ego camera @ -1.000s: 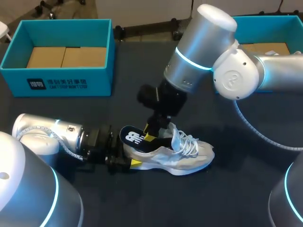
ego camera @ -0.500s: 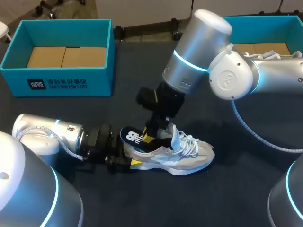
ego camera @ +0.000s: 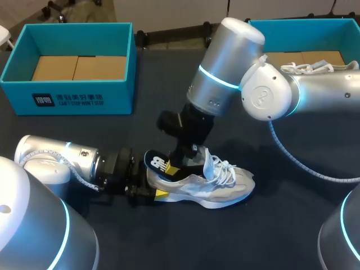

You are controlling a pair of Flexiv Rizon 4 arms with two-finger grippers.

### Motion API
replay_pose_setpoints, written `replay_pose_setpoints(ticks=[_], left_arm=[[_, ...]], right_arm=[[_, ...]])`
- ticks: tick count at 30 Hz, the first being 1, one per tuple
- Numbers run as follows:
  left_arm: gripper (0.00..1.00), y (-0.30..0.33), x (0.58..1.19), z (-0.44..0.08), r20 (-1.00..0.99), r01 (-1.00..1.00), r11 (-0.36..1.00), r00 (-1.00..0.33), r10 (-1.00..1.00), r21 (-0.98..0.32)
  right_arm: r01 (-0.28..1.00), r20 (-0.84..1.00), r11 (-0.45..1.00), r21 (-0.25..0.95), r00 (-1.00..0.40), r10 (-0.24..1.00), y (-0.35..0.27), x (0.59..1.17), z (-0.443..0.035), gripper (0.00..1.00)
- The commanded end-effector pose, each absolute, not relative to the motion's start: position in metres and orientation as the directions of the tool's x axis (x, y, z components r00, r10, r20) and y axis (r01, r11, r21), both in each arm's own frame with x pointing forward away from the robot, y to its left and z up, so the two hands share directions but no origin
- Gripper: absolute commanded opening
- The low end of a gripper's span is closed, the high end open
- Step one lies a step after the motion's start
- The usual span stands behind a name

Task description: Take the shoe out of the shoebox, open the shoe tongue, remove and reinsert the insole, then place the shoe into the shoebox

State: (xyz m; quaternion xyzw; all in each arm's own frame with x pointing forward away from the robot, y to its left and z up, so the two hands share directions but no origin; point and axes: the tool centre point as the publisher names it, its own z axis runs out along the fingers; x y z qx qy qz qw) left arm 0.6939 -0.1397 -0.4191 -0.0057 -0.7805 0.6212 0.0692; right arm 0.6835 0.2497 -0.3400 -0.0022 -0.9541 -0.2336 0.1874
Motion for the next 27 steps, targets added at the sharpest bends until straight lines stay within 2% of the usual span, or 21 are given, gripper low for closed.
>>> replay_pose_setpoints(ticks=[1, 9, 10, 12, 18, 20, 27], left_arm=[[0.00, -0.140, 0.695, -0.419, 0.101, -0.077, 0.230, -0.990, 0.095, -0.970], [0.00, -0.140, 0.695, -0.419, 0.101, -0.077, 0.230, -0.990, 0.095, -0.970], [0.00, -0.140, 0.695, -0.419, 0.101, -0.077, 0.230, -0.990, 0.095, -0.970], [0.00, -0.140, 0.695, -0.419, 0.101, -0.077, 0.230, -0.990, 0.095, -0.970], [0.00, -0.140, 0.695, -0.419, 0.101, -0.077, 0.230, -0.990, 0.095, -0.970], [0.00, -0.140, 0.695, -0.419, 0.101, -0.077, 0.230, -0.990, 0.095, -0.970], [0.00, -0.140, 0.695, -0.419, 0.101, -0.077, 0.230, -0.990, 0.095, -0.970]], right_arm=[[0.082, 0.326, 0.897, 0.435, -0.943, -0.071, 0.240, 0.677, -0.316, 0.00], [0.035, 0.306, 0.891, 0.452, -0.945, -0.118, 0.236, 0.689, -0.295, 0.02], [0.034, 0.308, 0.892, 0.452, -0.944, -0.120, 0.236, 0.692, -0.294, 0.27], [0.026, 0.306, 0.892, 0.451, -0.943, -0.127, 0.236, 0.696, -0.292, 0.32], [-0.006, 0.316, 0.880, 0.475, -0.932, -0.177, 0.240, 0.712, -0.294, 0.35], [-0.018, 0.325, 0.872, 0.488, -0.924, -0.201, 0.241, 0.718, -0.295, 0.40], [-0.041, 0.384, 0.860, 0.509, -0.883, -0.270, 0.245, 0.731, -0.303, 0.45]])
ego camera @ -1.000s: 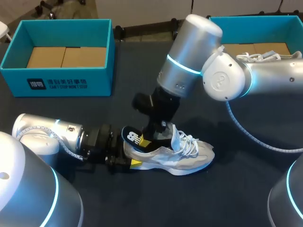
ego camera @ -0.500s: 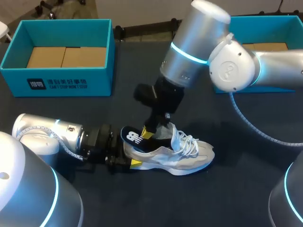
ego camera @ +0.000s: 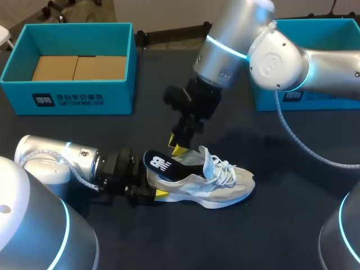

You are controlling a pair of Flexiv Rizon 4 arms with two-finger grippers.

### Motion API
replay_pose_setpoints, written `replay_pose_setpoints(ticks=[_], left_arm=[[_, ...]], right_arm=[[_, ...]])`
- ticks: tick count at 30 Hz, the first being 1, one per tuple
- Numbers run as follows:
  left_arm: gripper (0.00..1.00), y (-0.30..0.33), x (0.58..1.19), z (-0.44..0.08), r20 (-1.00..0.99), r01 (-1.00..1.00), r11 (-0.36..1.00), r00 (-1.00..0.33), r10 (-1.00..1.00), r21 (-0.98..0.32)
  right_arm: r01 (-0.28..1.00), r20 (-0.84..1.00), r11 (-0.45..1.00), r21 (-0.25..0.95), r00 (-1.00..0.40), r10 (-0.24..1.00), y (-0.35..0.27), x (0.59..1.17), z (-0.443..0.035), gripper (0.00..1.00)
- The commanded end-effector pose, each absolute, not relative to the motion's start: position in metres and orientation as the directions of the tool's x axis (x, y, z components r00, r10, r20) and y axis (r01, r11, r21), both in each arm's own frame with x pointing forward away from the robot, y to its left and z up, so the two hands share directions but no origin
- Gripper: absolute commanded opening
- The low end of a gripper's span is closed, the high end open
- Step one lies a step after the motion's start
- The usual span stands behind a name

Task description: Take the shoe out of the shoebox, open the shoe tongue, remove and reinsert the insole, then place the shoe into the shoebox

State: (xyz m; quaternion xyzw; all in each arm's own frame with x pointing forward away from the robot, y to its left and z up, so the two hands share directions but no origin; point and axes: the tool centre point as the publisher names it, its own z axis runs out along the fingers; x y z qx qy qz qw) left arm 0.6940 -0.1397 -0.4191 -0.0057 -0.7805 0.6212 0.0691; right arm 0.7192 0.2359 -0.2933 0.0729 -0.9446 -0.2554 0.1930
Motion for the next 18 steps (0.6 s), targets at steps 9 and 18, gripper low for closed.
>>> replay_pose_setpoints(ticks=[9, 18], left_arm=[[0.00, -0.140, 0.695, -0.419, 0.101, -0.077, 0.230, -0.990, 0.095, -0.970], [0.00, -0.140, 0.695, -0.419, 0.101, -0.077, 0.230, -0.990, 0.095, -0.970]], right_arm=[[-0.019, 0.470, 0.852, 0.523, -0.827, -0.307, 0.250, 0.738, -0.322, 0.45], [-0.025, 0.480, 0.821, 0.570, -0.802, -0.357, 0.252, 0.727, -0.332, 0.45]])
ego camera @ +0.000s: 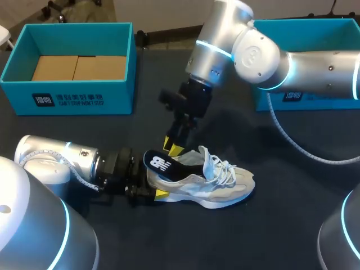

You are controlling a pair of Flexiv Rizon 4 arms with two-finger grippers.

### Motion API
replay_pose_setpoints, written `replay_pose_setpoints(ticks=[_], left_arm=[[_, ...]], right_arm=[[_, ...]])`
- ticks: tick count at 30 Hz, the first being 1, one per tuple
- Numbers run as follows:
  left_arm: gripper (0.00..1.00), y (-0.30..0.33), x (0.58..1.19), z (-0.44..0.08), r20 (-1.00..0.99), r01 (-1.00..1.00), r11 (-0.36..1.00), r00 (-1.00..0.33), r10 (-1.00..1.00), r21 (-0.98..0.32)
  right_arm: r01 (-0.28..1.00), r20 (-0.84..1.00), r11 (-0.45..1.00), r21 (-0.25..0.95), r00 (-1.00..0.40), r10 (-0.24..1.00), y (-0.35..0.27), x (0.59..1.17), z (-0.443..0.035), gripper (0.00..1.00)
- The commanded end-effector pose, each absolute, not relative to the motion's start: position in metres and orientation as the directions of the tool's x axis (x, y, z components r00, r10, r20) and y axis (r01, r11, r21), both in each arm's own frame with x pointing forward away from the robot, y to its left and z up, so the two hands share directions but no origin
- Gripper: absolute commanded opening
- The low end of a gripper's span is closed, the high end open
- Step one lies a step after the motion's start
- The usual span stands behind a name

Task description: Take the shoe out of the shoebox, open the shoe tongue, remove and reinsert the insole, then place the shoe into the shoebox

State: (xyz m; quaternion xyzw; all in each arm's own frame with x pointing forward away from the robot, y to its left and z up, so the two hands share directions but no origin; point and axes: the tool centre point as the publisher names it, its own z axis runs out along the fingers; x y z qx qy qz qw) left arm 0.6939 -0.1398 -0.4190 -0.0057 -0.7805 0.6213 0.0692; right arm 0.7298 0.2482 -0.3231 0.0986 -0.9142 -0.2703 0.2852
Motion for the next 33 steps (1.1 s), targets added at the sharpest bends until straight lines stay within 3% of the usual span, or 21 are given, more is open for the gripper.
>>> replay_pose_setpoints(ticks=[1, 12, 33], left_arm=[[0.00, -0.140, 0.695, -0.419, 0.101, -0.077, 0.230, -0.990, 0.095, -0.970], [0.00, -0.140, 0.695, -0.419, 0.101, -0.077, 0.230, -0.990, 0.095, -0.970], [0.00, -0.140, 0.695, -0.419, 0.101, -0.077, 0.230, -0.990, 0.095, -0.970]], right_arm=[[-0.027, 0.478, 0.816, 0.577, -0.800, -0.364, 0.252, 0.727, -0.333, 0.44], [-0.065, 0.420, 0.742, 0.667, -0.790, -0.446, 0.248, 0.723, -0.338, 0.38], [-0.067, 0.426, 0.718, 0.693, -0.764, -0.484, 0.244, 0.707, -0.350, 0.29]])
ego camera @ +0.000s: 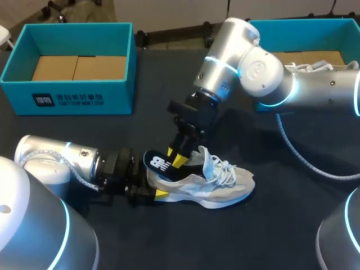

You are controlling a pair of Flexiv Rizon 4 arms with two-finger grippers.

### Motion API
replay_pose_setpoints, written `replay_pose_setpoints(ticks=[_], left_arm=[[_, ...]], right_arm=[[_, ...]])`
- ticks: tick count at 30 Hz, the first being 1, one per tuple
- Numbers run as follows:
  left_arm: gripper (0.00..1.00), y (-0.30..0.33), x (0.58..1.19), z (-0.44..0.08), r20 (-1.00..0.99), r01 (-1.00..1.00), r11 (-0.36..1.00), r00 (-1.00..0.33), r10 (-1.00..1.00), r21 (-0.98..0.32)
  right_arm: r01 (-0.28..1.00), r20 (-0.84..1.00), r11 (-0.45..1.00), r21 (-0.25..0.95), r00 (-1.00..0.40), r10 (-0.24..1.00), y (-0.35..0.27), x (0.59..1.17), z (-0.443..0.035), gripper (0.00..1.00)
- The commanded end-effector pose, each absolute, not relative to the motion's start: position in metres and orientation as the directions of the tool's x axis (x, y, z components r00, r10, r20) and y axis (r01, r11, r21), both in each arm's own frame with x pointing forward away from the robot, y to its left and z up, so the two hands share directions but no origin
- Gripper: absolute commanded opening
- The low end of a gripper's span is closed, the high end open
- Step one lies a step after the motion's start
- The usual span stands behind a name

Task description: Take the shoe out of the shoebox, open the shoe tongue, remove and reinsert the insole, then place the shoe into the shoebox

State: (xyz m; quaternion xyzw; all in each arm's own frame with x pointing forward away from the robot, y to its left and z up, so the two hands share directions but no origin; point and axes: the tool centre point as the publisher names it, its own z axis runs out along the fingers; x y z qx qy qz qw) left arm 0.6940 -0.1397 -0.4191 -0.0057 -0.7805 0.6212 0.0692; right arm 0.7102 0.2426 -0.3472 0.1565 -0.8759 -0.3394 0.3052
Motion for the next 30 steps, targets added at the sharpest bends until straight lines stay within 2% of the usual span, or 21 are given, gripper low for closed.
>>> replay_pose_setpoints(ticks=[1, 10, 24, 30], left_arm=[[0.00, -0.140, 0.695, -0.419, 0.101, -0.077, 0.230, -0.990, 0.095, -0.970], [0.00, -0.140, 0.695, -0.419, 0.101, -0.077, 0.230, -0.990, 0.095, -0.970], [0.00, -0.140, 0.695, -0.419, 0.101, -0.077, 0.230, -0.990, 0.095, -0.970], [0.00, -0.140, 0.695, -0.419, 0.101, -0.077, 0.230, -0.990, 0.095, -0.970]], right_arm=[[-0.067, 0.427, 0.717, 0.694, -0.763, -0.485, 0.244, 0.706, -0.351, 0.29], [-0.071, 0.432, 0.712, 0.698, -0.752, -0.498, 0.249, 0.703, -0.352, 0.23], [-0.071, 0.445, 0.707, 0.704, -0.731, -0.517, 0.251, 0.696, -0.353, 0.26], [-0.064, 0.451, 0.709, 0.702, -0.731, -0.513, 0.249, 0.694, -0.352, 0.24]])
